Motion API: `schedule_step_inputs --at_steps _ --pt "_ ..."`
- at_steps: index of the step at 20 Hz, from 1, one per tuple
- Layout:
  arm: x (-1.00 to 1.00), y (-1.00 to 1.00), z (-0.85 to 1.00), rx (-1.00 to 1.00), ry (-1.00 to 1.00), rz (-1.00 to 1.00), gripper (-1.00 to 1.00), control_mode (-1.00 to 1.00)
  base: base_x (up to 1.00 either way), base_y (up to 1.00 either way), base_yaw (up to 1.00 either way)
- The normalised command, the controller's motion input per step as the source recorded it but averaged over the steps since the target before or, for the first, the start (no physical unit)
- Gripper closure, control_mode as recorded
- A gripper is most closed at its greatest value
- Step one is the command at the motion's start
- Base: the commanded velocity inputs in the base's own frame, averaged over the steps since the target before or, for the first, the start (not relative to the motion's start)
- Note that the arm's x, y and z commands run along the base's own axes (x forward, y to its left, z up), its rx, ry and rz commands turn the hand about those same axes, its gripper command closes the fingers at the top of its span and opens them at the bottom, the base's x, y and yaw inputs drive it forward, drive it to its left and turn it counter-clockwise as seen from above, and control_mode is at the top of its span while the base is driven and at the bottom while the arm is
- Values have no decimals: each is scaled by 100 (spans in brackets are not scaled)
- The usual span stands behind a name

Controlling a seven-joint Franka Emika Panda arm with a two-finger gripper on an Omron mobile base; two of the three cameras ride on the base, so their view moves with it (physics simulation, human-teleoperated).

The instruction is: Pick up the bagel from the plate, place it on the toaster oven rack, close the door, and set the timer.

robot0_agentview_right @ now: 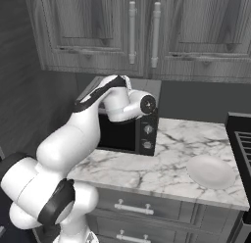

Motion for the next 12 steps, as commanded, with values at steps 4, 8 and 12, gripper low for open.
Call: schedule_step_inputs --at_steps 4,8,12 --pt "-37 -40 18 0 0 -2 -100 -100 0 0 0" --pt "-27 -40 41 0 0 0 -100 -100 0 0 0" --pt "-23 -37 40 -2 0 0 -100 -100 0 0 0"
